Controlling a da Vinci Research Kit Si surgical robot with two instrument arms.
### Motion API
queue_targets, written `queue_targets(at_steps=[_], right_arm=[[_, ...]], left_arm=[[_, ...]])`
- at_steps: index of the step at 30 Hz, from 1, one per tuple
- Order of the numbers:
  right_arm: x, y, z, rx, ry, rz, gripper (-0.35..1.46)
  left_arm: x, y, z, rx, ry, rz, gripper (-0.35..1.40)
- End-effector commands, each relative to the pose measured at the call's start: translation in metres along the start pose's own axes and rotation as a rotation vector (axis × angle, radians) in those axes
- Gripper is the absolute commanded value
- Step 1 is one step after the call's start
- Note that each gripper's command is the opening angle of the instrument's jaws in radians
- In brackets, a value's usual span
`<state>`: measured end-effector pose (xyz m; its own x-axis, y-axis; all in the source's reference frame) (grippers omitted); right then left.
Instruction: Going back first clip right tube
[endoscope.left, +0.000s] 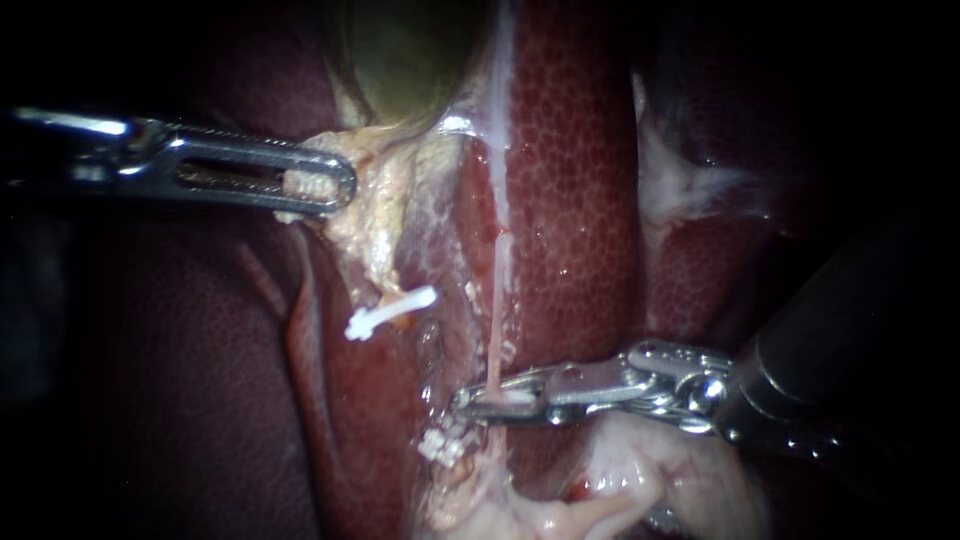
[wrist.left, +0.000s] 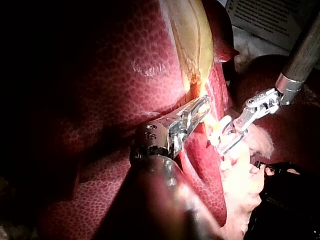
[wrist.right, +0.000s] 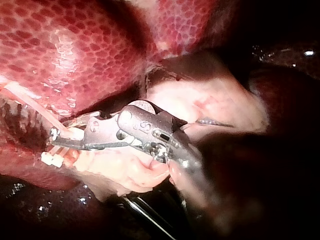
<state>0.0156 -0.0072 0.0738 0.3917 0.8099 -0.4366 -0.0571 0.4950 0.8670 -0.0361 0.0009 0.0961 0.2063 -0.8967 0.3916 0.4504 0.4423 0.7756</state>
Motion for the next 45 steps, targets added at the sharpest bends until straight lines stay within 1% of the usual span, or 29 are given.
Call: queue_targets(at_steps=[1,6,8,9,10,12,13,15,16,18,20,26,29,33,36,38,45], right_arm=[[0.0,0.0,0.0,0.004,-0.002,0.0,-0.35],[0.0001,0.0,0.0001,0.017,-0.013,0.001,-0.35],[0.0001,-0.0002,0.0001,-0.003,0.009,0.0,-0.35],[0.0003,-0.0003,0.0002,-0.005,0.024,0.001,-0.2],[0.0004,-0.0004,0.0002,-0.001,0.026,0.003,-0.02],[0.001,-0.0004,0.0004,0.0,0.032,-0.035,0.36],[0.0012,-0.0003,0.0004,0.0,0.033,-0.069,0.45],[0.0013,-0.0003,0.0004,0.003,0.034,-0.11,0.55],[0.0012,-0.0003,0.0004,0.002,0.038,-0.128,0.57],[0.0011,-0.0003,0.0002,-0.04,0.059,-0.164,0.6],[0.001,-0.0003,-0.0002,-0.049,0.063,-0.186,0.6],[0.0009,0.0,-0.0024,-0.043,0.063,-0.318,0.6],[0.0014,0.0,-0.0039,-0.039,0.064,-0.365,0.6],[0.003,-0.0007,-0.006,-0.033,0.067,-0.41,0.6],[0.0043,-0.0015,-0.0076,-0.032,0.073,-0.434,0.6],[0.0054,-0.0022,-0.0087,-0.038,0.086,-0.448,0.6],[0.0088,-0.0047,-0.0121,-0.016,0.143,-0.504,0.6]], left_arm=[[0.0,0.0,0.0,0.0,0.0,0.0,-0.35],[0.0,0.0,0.0,0.0,0.0,0.0,-0.35],[0.0,0.0,0.0,0.0,0.0,0.0,-0.35],[0.0,0.0,0.0,0.0,0.0,0.0,-0.35],[0.0,0.0,0.0,0.0,0.0,0.0,-0.35],[0.0,0.0001,0.0,0.0,0.0,0.0,-0.35],[0.0,0.0001,0.0,0.0,0.0,0.0,-0.35],[0.0,0.0,0.0,0.0,0.0,0.0,-0.35],[0.0,0.0,0.0,0.0,0.0,0.0,-0.35],[0.0,0.0,0.0,0.0,0.0,0.0,-0.35],[0.0001,0.0,0.0,0.0,0.0,0.0,-0.35],[0.0001,0.0001,-0.0001,0.0,0.0,0.0,-0.35],[0.0001,0.0001,-0.0001,0.0,0.0,0.0,-0.35],[0.0001,0.0001,-0.0001,0.0,0.0,0.0,-0.35],[0.0001,0.0001,-0.0001,0.0,0.0,0.0,-0.35],[0.0001,0.0001,-0.0001,0.0,0.0,0.0,-0.35],[0.0,0.0,0.0002,-0.001,0.0,0.0,-0.35]])
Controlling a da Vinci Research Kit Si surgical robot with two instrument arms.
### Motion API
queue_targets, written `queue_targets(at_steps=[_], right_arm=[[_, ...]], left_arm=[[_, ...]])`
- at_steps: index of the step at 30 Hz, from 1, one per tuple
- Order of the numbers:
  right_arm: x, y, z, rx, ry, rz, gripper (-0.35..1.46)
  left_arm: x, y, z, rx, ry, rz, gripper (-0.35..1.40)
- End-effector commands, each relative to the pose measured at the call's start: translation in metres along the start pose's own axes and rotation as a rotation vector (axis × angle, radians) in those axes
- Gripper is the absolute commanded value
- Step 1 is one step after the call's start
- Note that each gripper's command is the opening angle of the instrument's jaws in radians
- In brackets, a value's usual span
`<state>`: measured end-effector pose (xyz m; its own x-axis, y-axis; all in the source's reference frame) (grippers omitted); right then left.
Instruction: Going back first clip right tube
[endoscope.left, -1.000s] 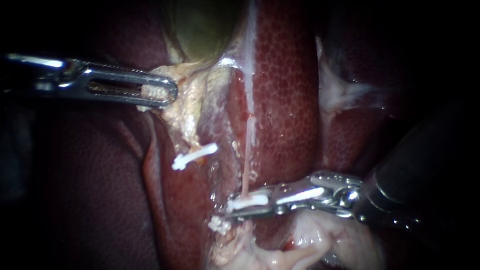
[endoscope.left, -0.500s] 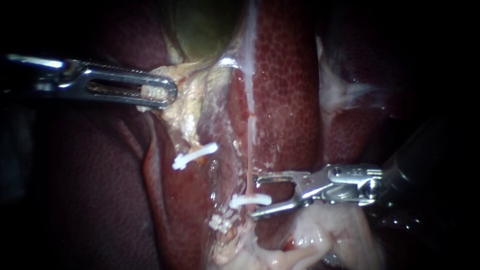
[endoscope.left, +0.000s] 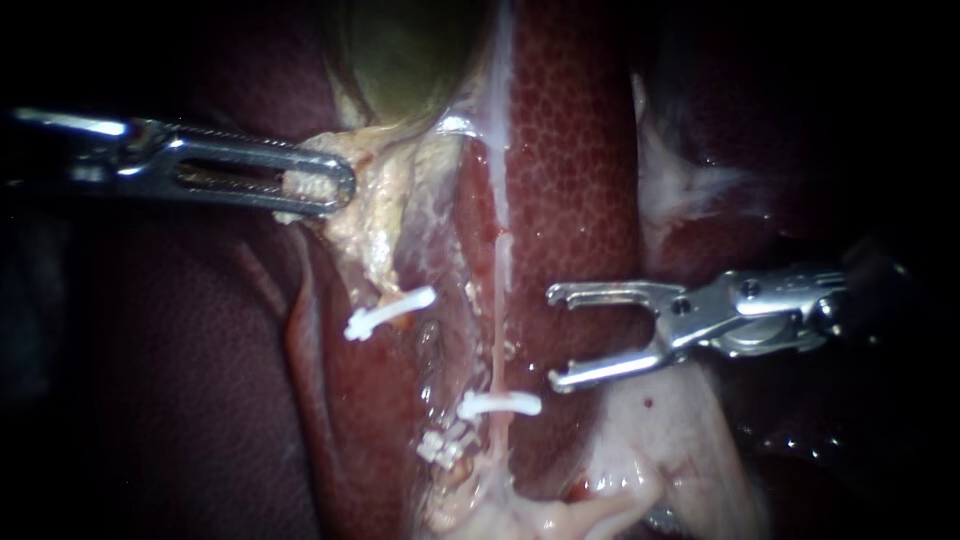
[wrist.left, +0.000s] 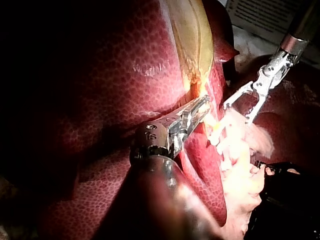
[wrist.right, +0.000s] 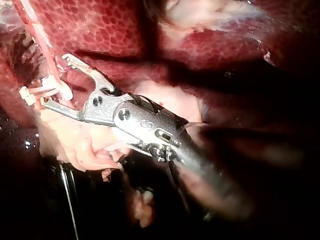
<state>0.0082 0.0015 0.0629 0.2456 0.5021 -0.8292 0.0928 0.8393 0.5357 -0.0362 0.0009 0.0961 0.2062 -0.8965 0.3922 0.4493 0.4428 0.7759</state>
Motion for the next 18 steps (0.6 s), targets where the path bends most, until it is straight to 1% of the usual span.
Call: queue_targets(at_steps=[1,2,5,8,11,14,18], right_arm=[[0.0006,-0.0001,-0.0003,0.001,0.005,-0.005,0.6],[0.0013,-0.0002,-0.0006,-0.002,0.012,-0.013,0.6],[0.0025,-0.0005,-0.0012,0.001,0.02,-0.029,0.6],[0.0034,-0.0008,-0.0015,0.002,0.027,-0.036,0.6],[0.0038,-0.0008,-0.0016,0.002,0.037,-0.039,0.6],[0.0038,-0.0008,-0.0016,0.002,0.037,-0.044,0.6],[0.0038,-0.0008,-0.0016,0.002,0.037,-0.044,0.6]], left_arm=[[0.0,0.0,0.0001,-0.002,0.0,-0.001,-0.35],[0.0,0.0,0.0001,-0.003,0.0,-0.001,-0.35],[0.0,0.0,0.0002,-0.003,0.0,-0.001,-0.35],[0.0,0.0,0.0003,-0.004,-0.001,-0.001,-0.35],[0.0001,-0.0001,0.0005,-0.005,-0.002,-0.001,-0.35],[0.0003,0.0,0.001,-0.008,-0.003,0.0,-0.35],[0.0011,0.0004,0.0023,-0.017,-0.009,0.005,-0.35]])
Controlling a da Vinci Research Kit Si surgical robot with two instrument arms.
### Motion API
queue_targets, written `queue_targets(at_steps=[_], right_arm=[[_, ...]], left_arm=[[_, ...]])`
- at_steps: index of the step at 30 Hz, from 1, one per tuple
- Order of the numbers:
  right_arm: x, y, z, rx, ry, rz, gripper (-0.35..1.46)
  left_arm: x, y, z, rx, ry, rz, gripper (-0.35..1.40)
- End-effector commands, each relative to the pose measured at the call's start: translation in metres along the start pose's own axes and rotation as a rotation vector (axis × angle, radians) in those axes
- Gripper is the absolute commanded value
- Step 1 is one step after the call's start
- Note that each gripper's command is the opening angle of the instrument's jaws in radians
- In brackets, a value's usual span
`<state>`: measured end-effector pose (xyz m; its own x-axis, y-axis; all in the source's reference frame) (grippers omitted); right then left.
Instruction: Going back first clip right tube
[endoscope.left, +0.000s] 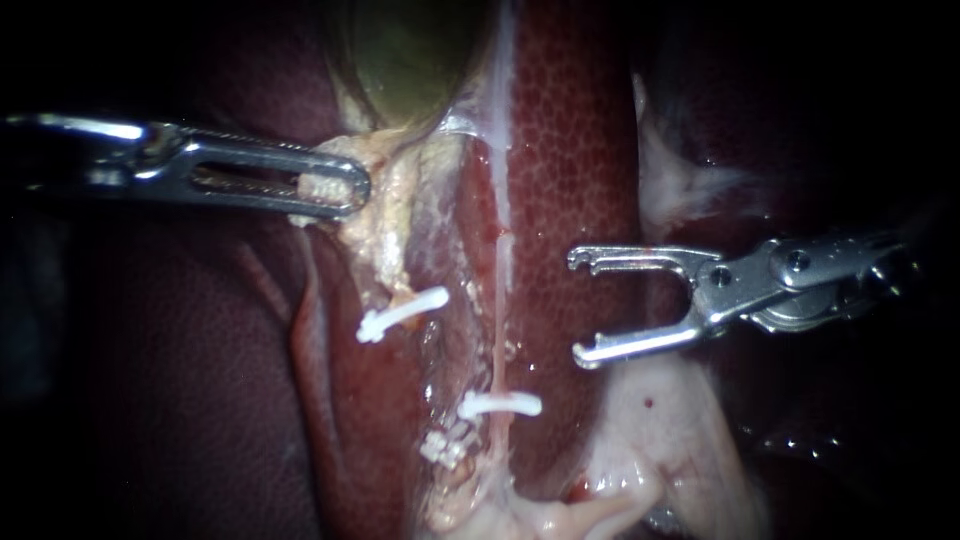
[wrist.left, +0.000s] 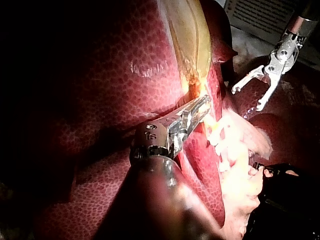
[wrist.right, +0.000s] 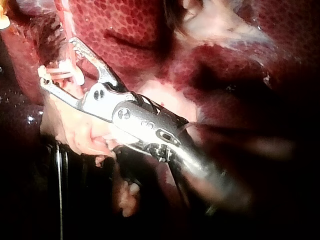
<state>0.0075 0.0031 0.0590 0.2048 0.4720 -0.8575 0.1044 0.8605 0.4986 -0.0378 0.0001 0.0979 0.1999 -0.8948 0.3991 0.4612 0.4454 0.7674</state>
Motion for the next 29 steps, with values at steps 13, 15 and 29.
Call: queue_targets(at_steps=[13,15,29], right_arm=[[0.0,0.0,0.0001,0.0,-0.001,0.0,0.6],[0.0,0.0,0.0001,-0.001,0.002,0.0,0.6],[0.0001,-0.0002,0.0001,0.0,0.002,0.0,0.6]], left_arm=[[0.0032,0.0019,0.007,0.003,0.036,0.023,-0.35],[0.0036,0.002,0.0076,0.003,0.042,0.025,-0.35],[0.004,0.0021,0.0082,-0.004,0.052,0.028,-0.35]])
